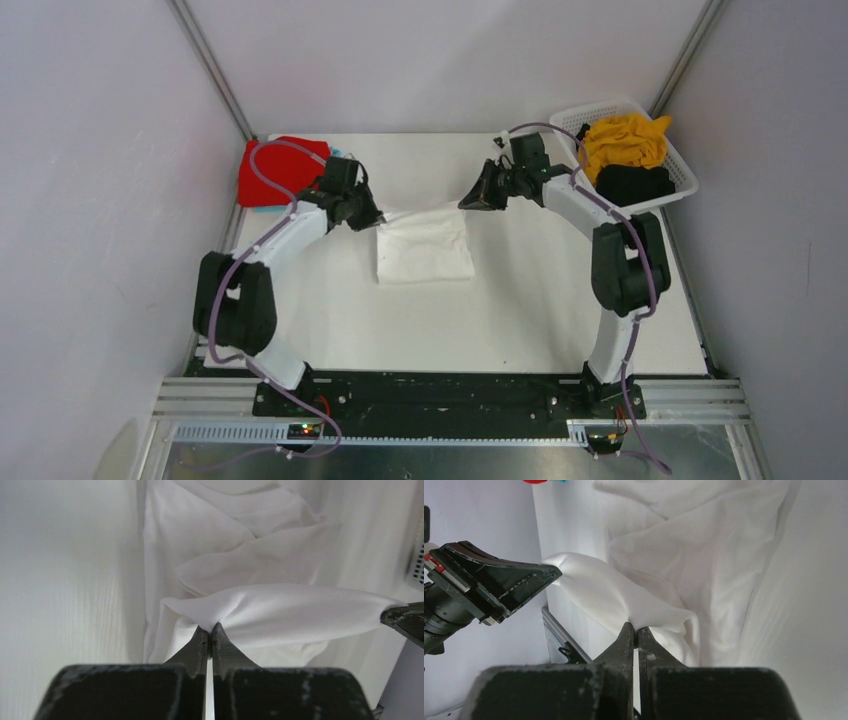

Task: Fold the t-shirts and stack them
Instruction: Fold the long partially folded tshirt into a neat square

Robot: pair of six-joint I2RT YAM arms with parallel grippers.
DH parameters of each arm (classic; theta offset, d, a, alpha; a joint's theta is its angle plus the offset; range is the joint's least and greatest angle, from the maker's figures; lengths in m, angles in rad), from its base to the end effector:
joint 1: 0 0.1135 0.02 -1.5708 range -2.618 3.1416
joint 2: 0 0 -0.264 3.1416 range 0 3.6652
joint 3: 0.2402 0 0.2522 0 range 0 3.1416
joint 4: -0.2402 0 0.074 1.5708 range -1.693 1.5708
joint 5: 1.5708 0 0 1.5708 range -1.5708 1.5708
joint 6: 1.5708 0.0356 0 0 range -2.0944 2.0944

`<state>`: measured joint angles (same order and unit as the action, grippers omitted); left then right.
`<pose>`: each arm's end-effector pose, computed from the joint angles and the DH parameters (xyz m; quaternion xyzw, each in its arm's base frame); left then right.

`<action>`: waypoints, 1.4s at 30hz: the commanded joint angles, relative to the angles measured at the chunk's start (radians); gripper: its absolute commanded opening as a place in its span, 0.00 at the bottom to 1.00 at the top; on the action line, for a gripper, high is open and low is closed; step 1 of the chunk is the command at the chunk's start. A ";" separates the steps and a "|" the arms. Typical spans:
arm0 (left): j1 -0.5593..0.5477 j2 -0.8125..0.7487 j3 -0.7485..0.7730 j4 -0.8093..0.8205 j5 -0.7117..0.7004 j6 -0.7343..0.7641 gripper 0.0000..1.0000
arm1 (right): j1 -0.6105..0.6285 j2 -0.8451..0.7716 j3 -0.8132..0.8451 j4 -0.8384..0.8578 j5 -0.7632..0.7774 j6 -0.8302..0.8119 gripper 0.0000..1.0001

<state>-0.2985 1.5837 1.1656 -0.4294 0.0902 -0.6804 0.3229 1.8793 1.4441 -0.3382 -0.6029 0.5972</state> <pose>0.3279 -0.1043 0.2508 -0.1617 0.9204 -0.2034 0.2921 0.3933 0.1529 0.2440 0.0061 0.8875 0.4098 0.2107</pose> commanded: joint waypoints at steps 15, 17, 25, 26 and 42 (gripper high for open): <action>0.076 0.352 0.249 0.009 0.007 0.012 0.00 | -0.036 0.318 0.262 0.090 0.078 -0.016 0.00; 0.079 0.371 0.265 0.009 0.010 0.008 0.08 | -0.038 0.343 0.293 0.074 0.076 -0.014 0.02; 0.086 0.271 0.309 0.009 0.018 0.009 0.99 | -0.041 0.239 0.276 0.045 0.140 -0.020 0.94; 0.085 0.254 0.300 0.009 0.027 0.004 0.99 | -0.037 0.216 0.256 0.050 0.144 -0.022 0.98; 0.002 0.378 0.336 0.052 0.138 0.005 1.00 | 0.030 0.248 0.182 0.244 -0.110 0.060 0.99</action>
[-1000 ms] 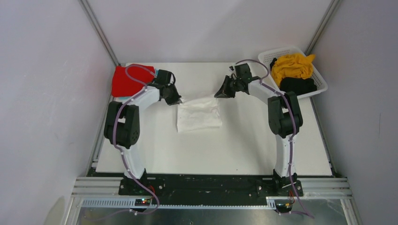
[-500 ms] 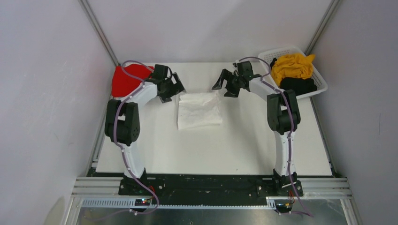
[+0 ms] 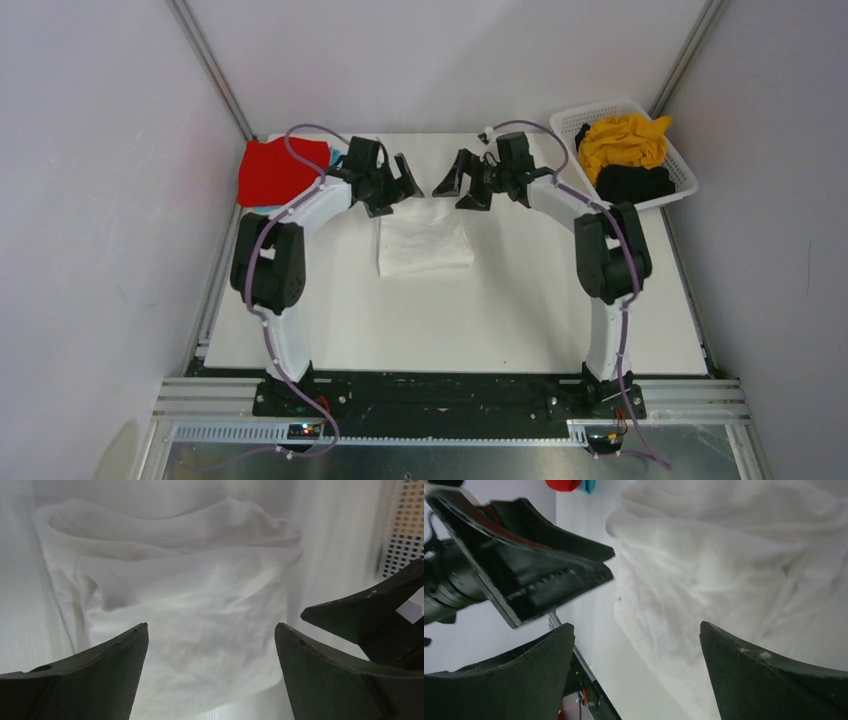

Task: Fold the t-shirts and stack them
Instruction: Fold the long partially folded tshirt into a neat square

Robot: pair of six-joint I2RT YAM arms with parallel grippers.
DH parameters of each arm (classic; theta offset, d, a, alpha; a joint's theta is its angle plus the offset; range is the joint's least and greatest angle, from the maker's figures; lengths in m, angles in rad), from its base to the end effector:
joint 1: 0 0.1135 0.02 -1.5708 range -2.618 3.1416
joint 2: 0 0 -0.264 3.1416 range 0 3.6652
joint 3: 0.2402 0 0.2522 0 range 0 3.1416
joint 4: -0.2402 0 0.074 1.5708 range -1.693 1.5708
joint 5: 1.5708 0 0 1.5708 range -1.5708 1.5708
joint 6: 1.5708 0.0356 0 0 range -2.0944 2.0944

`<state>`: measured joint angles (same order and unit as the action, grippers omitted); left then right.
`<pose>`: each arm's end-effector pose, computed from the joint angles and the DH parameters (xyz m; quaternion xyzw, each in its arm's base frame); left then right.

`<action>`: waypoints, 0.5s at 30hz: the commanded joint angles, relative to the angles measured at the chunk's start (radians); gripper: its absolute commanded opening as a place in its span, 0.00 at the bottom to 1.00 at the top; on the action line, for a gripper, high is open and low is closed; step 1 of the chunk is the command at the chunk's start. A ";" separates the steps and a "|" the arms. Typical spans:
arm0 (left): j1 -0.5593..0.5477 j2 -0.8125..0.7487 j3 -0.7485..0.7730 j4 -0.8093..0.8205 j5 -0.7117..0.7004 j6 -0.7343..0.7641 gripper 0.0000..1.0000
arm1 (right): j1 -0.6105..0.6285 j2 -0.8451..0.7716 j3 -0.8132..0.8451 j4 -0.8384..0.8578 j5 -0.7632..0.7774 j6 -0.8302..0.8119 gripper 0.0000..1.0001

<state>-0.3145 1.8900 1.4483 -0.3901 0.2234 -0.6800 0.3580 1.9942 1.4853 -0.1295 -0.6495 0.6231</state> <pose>0.4000 -0.1384 0.2333 -0.1288 0.9186 -0.2626 0.2658 0.4175 0.1792 0.2262 -0.0303 0.8581 0.4521 0.2415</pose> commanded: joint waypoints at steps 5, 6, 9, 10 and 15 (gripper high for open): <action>0.064 0.184 0.092 0.010 -0.123 0.002 1.00 | -0.009 0.296 0.299 0.006 -0.035 0.057 1.00; 0.078 0.210 0.087 0.010 -0.104 0.002 1.00 | -0.011 0.332 0.336 -0.009 -0.023 0.058 1.00; 0.091 0.226 0.052 0.009 -0.103 -0.004 1.00 | -0.024 0.403 0.415 -0.097 0.006 0.051 0.99; 0.097 0.228 0.042 0.009 -0.089 -0.004 1.00 | -0.028 0.423 0.436 -0.125 0.004 0.048 0.99; 0.104 0.183 0.076 0.011 -0.032 0.009 1.00 | -0.030 0.387 0.487 -0.213 0.040 -0.012 0.99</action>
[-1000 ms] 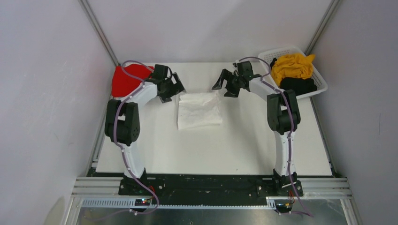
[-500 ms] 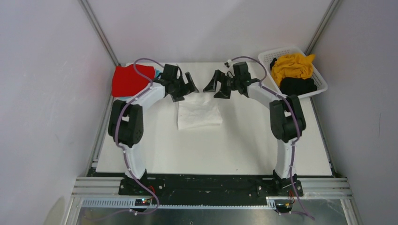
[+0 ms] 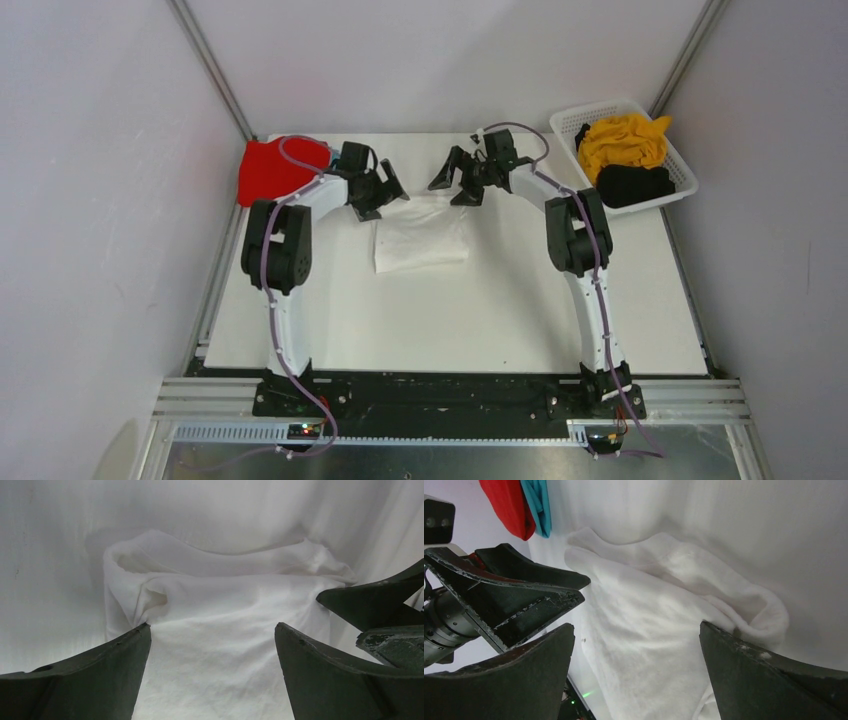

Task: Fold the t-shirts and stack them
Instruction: Fold the long partially folded tshirt into a neat square

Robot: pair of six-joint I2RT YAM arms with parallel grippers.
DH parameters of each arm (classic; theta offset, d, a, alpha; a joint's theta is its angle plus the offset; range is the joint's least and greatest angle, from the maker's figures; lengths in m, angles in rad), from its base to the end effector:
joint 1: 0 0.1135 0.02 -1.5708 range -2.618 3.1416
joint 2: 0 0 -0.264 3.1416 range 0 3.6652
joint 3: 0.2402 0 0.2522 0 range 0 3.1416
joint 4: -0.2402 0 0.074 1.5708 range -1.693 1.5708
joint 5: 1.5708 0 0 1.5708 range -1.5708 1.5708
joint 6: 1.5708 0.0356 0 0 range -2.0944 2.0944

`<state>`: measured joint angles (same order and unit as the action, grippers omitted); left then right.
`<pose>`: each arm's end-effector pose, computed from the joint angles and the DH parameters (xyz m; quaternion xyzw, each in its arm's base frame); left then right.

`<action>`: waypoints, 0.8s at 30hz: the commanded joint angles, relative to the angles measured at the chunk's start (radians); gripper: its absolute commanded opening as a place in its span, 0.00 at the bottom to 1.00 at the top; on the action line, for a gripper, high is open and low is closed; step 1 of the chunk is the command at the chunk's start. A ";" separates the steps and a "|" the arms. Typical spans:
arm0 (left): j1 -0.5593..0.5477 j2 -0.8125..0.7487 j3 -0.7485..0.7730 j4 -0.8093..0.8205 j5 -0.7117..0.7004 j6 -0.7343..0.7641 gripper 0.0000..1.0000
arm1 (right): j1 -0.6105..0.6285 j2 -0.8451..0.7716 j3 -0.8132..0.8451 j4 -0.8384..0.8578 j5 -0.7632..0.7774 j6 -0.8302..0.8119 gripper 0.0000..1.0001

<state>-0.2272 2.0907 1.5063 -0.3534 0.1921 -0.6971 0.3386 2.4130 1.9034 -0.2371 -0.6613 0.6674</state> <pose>0.4398 -0.1087 0.1697 -0.1912 0.9269 -0.2197 0.2367 0.4974 0.1983 0.1528 0.0136 0.8763 0.4432 0.1885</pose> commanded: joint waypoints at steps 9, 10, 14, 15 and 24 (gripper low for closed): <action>-0.026 -0.351 -0.123 -0.025 -0.019 0.040 1.00 | 0.028 -0.399 -0.245 -0.011 0.017 -0.080 1.00; -0.041 -0.391 -0.169 -0.023 -0.022 0.037 1.00 | 0.033 -0.456 -0.357 0.074 -0.006 -0.061 0.99; -0.090 -0.435 -0.295 0.042 0.024 -0.004 1.00 | 0.095 -0.533 -0.549 0.221 -0.113 0.038 0.99; -0.095 -0.434 -0.313 0.063 0.037 -0.026 1.00 | 0.107 -0.531 -0.557 0.225 -0.130 0.044 0.99; -0.111 -0.334 -0.547 0.379 0.178 -0.160 1.00 | 0.113 -0.406 -0.642 0.355 -0.106 0.135 0.99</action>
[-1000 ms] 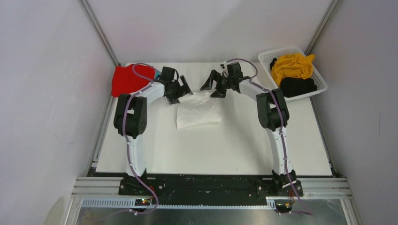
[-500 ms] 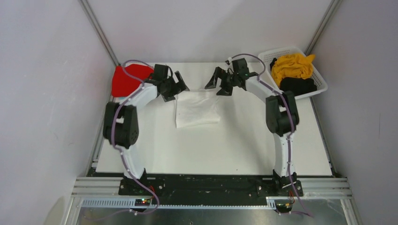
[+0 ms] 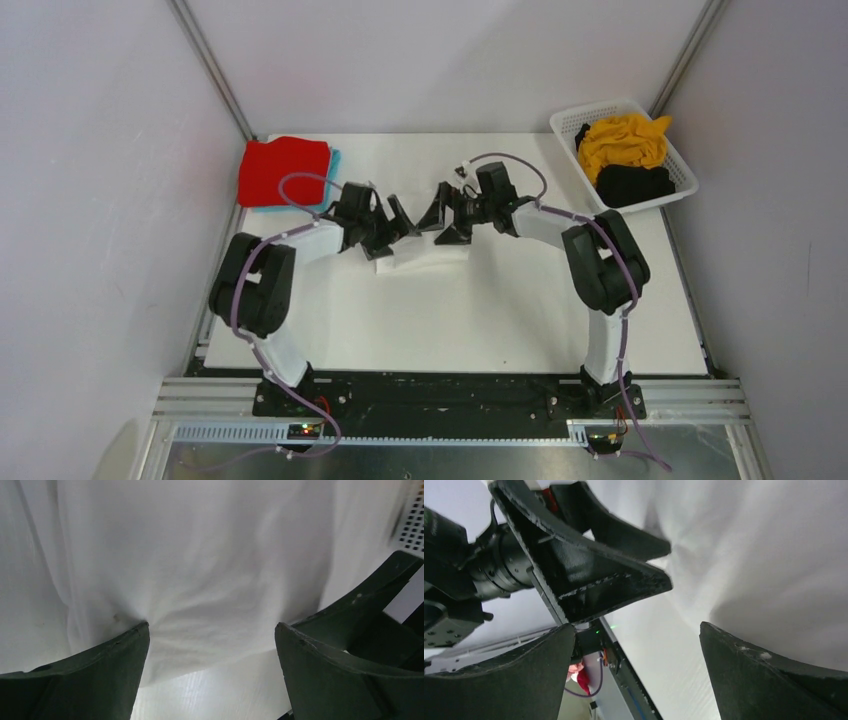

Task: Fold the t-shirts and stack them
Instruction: Fold the long partially folded tshirt into a neat square

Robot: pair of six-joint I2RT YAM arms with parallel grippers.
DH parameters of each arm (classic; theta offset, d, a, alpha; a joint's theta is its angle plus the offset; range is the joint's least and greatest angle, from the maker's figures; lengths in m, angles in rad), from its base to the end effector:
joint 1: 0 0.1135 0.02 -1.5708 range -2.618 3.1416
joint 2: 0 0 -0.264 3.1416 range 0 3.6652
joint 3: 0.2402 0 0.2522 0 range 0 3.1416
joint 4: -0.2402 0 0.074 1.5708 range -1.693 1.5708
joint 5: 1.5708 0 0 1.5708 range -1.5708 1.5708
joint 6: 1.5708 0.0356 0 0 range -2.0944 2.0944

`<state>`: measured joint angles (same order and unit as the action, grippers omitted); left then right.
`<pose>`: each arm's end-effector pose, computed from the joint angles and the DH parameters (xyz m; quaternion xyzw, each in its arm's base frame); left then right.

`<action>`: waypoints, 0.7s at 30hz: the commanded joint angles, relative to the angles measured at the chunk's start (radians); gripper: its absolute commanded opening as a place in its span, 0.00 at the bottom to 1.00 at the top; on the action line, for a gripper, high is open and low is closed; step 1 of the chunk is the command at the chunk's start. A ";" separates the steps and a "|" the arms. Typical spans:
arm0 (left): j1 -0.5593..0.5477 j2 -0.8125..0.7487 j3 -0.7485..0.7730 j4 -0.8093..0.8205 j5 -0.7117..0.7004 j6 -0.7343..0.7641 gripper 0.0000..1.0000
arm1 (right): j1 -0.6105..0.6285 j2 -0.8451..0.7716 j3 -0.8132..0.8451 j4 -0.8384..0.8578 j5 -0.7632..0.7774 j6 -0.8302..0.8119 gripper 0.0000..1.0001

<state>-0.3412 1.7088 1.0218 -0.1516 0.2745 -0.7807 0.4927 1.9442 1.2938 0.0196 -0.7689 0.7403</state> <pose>0.3324 -0.1283 0.1855 -0.1538 0.9134 -0.2968 0.2323 0.3654 0.2243 0.2000 -0.0665 0.8411 0.5156 0.1492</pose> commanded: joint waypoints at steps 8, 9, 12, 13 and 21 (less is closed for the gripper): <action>0.036 0.045 -0.224 0.199 0.056 -0.057 1.00 | -0.114 0.083 -0.204 0.110 0.069 0.028 0.99; 0.048 0.025 -0.247 0.199 0.042 -0.054 1.00 | -0.129 0.078 -0.230 0.118 0.074 0.025 0.99; 0.063 -0.005 -0.273 0.199 0.030 -0.046 1.00 | -0.148 0.046 -0.265 0.116 0.089 0.005 0.99; 0.064 -0.010 -0.279 0.199 0.035 -0.044 1.00 | -0.155 0.038 -0.274 0.113 0.093 0.001 0.99; 0.064 -0.227 -0.262 0.114 0.039 0.008 1.00 | -0.190 -0.202 -0.312 0.018 0.127 -0.076 0.99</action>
<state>-0.2939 1.6173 0.7555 0.1017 0.3679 -0.8448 0.3275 1.8965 1.0061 0.1310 -0.7265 0.7444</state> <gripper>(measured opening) 0.996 0.993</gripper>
